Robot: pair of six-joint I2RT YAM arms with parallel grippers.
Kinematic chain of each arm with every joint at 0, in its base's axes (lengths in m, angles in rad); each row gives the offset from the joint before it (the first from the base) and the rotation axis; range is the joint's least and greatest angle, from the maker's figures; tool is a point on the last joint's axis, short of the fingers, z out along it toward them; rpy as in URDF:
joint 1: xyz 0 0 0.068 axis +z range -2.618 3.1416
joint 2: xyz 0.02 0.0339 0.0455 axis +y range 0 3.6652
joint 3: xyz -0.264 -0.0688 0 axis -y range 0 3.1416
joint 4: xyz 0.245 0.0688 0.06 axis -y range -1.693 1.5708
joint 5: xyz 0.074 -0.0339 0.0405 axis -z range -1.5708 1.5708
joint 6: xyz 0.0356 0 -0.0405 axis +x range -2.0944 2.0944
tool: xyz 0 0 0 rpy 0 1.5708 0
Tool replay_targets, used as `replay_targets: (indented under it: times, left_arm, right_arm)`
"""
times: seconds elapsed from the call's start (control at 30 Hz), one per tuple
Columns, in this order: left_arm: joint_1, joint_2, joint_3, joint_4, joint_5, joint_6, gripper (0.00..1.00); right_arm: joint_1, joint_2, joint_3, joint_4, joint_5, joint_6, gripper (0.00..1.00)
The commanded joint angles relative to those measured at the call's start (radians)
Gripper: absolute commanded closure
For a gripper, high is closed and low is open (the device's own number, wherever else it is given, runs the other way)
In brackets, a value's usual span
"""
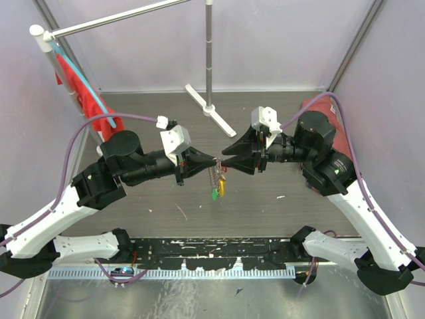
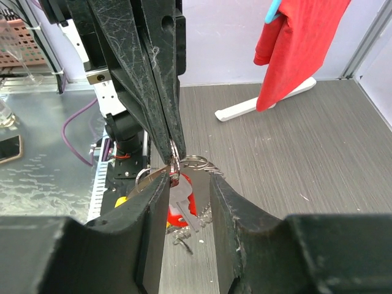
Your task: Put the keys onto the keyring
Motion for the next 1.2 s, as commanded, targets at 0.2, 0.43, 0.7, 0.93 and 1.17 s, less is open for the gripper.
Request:
replay_targets:
  times: [0.2, 0.43, 0.7, 0.93, 1.17]
  left_arm:
    - [-0.001, -0.004, 0.006, 0.049, -0.011, 0.007, 1.00]
    - [-0.001, -0.001, 0.006, 0.042, -0.007, 0.009, 1.00]
    - [0.000, -0.002, 0.004, 0.040, -0.008, 0.014, 1.00]
    - [-0.001, -0.011, 0.003, 0.033, -0.015, 0.024, 1.00]
    - [-0.001, -0.018, 0.001, 0.018, -0.021, 0.034, 1.00]
  right_arm:
    - [0.001, -0.005, 0.001, 0.061, -0.058, 0.027, 0.69]
    - [0.002, 0.008, 0.002, 0.068, -0.068, 0.034, 0.76]
    - [0.001, 0.008, 0.003, 0.064, -0.045, 0.031, 0.91]
    - [0.001, 0.011, 0.026, -0.008, 0.004, -0.005, 0.98]
    - [0.002, 0.033, 0.081, -0.097, 0.023, -0.041, 0.99]
